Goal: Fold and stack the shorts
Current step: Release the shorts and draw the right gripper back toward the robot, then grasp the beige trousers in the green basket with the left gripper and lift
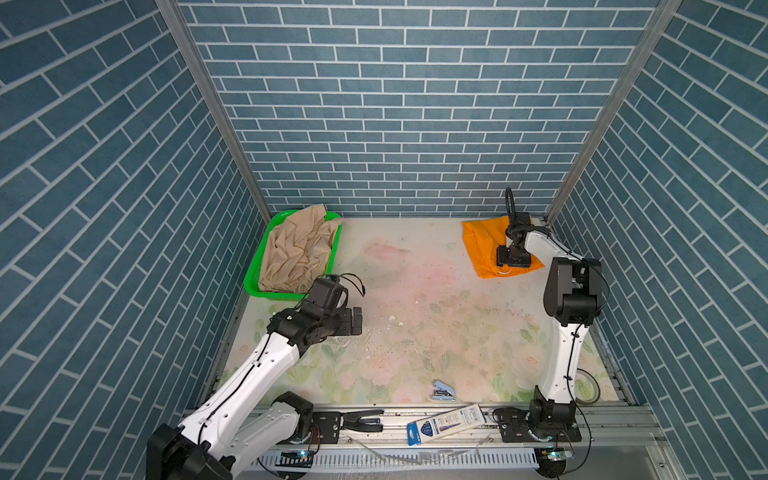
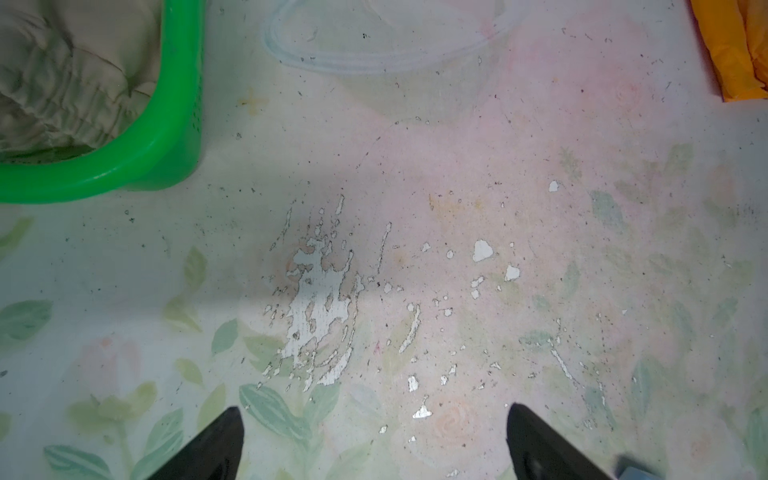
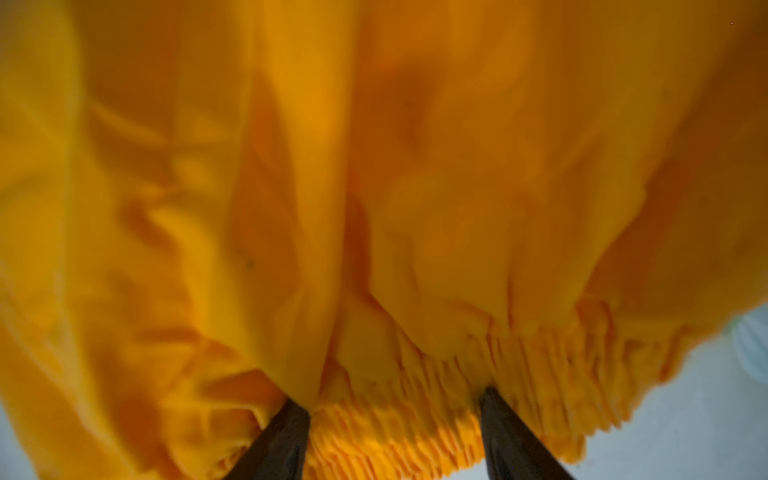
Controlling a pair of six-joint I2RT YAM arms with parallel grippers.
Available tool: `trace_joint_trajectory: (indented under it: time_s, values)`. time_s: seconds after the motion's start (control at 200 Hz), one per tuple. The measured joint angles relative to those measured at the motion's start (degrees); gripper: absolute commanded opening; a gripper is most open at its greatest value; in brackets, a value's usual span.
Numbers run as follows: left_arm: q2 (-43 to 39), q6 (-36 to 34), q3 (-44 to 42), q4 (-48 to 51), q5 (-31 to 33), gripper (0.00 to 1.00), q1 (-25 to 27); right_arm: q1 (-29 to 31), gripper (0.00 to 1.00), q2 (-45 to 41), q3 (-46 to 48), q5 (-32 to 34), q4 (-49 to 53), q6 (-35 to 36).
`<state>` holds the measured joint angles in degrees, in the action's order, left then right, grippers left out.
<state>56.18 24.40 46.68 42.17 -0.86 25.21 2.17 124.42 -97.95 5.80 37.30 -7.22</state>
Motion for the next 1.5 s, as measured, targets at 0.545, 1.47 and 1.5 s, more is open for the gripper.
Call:
trace_joint_trajectory:
  time_s: [0.545, 1.47, 1.5]
  values:
    - [13.2, -10.99, 30.53, 3.26, 5.75, 1.0, -7.37, 9.29, 0.91, -47.67, 30.01, -24.0, -16.24, -2.45]
    - [34.93, -16.35, 31.39, -7.56, 4.98, 1.0, -24.22, 28.57, 0.93, -60.85, 57.79, -24.28, -31.3, -2.62]
    - [35.28, -16.41, 31.39, -7.82, 4.68, 1.0, -24.22, 28.57, 0.93, -60.43, 57.9, -24.63, -31.91, -2.64]
